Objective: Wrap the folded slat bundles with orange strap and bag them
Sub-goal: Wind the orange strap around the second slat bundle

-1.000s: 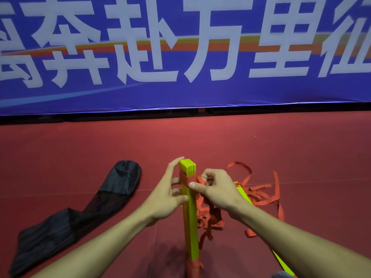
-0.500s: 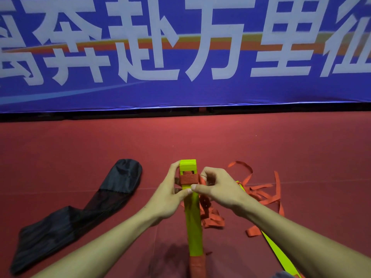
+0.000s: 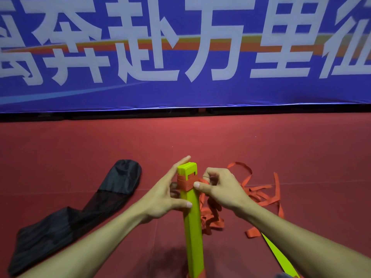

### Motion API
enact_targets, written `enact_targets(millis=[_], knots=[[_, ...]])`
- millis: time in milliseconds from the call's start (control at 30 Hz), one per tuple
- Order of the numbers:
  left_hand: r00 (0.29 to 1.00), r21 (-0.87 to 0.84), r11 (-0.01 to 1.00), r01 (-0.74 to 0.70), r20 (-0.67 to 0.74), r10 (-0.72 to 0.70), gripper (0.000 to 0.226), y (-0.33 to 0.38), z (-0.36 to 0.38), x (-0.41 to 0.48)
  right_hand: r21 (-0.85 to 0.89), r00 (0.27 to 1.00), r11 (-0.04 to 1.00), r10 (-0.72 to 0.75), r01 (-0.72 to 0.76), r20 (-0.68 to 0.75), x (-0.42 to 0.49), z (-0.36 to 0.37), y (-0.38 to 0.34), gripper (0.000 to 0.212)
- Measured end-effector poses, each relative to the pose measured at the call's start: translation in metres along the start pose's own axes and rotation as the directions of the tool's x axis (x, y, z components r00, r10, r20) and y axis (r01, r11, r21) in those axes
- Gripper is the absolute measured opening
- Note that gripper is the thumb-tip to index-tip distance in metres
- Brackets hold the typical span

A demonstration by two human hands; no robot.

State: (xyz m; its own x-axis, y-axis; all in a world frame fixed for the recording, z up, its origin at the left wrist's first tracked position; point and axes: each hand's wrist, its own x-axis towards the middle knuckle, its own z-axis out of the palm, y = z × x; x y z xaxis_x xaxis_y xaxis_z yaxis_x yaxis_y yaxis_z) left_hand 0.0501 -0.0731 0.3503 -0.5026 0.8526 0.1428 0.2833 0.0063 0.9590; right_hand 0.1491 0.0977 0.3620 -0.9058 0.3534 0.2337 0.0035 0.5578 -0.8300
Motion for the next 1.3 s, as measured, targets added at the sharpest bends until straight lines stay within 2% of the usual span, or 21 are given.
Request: enact_targets(millis=[200, 400, 567, 633, 700, 767, 867, 967, 1100, 1200, 1300], knots=[[1.0, -0.102, 0.995, -0.004, 0.003, 0.004, 0.108, 0.01, -0.001, -0.004, 0.175, 0.999, 0.984, -0.034, 0.036, -0.012, 0.0, 0.0, -0.009, 0.04], [0.999, -0.064, 0.997, -0.038, 0.018, 0.039, 0.104, 0.018, -0.003, -0.01, 0.208, 0.999, 0.977, -0.038, 0.036, 0.004, -0.007, -0.004, -0.022, 0.039], [0.998, -0.047, 0.998, -0.052, -0.046, 0.05, 0.099, 0.028, -0.001, -0.016, 0.456, 0.986, 0.89, -0.056, -0.023, 0.159, -0.012, -0.015, -0.03, 0.028], [0.996, -0.045, 0.998, -0.046, -0.077, 0.043, 0.098, 0.031, -0.003, -0.018, 0.573, 0.957, 0.812, -0.065, -0.114, 0.282, -0.011, -0.017, -0.026, 0.024], [0.995, -0.045, 0.998, -0.042, -0.097, 0.038, 0.097, 0.034, -0.004, -0.02, 0.612, 0.925, 0.761, -0.042, -0.215, 0.378, -0.01, -0.019, -0.024, 0.021], [0.992, -0.037, 0.998, -0.047, -0.116, 0.042, 0.097, 0.036, -0.002, -0.021, 0.579, 0.913, 0.774, -0.003, -0.256, 0.407, -0.009, -0.021, -0.023, 0.022], [0.983, -0.035, 0.997, -0.07, -0.171, 0.063, 0.096, 0.035, 0.001, -0.019, 0.53, 0.934, 0.821, 0.011, -0.212, 0.357, -0.009, -0.021, -0.022, 0.028], [0.973, -0.04, 0.996, -0.074, -0.223, 0.063, 0.094, 0.036, 0.004, -0.017, 0.387, 0.971, 0.919, -0.022, -0.075, 0.239, -0.01, -0.019, -0.025, 0.037], [0.956, -0.002, 0.996, -0.088, -0.281, 0.084, 0.092, 0.033, 0.008, -0.013, 0.163, 0.986, 0.981, -0.126, 0.107, 0.109, -0.011, -0.011, -0.032, 0.046], [0.936, 0.162, 0.98, -0.117, -0.312, 0.163, 0.094, 0.031, 0.009, -0.009, 0.016, 0.978, 0.979, -0.205, 0.204, 0.027, -0.011, -0.007, -0.036, 0.056], [0.927, 0.291, 0.952, -0.096, -0.322, 0.192, 0.097, 0.031, 0.009, -0.009, 0.02, 0.981, 0.981, -0.191, 0.192, -0.04, -0.012, -0.007, -0.04, 0.059]])
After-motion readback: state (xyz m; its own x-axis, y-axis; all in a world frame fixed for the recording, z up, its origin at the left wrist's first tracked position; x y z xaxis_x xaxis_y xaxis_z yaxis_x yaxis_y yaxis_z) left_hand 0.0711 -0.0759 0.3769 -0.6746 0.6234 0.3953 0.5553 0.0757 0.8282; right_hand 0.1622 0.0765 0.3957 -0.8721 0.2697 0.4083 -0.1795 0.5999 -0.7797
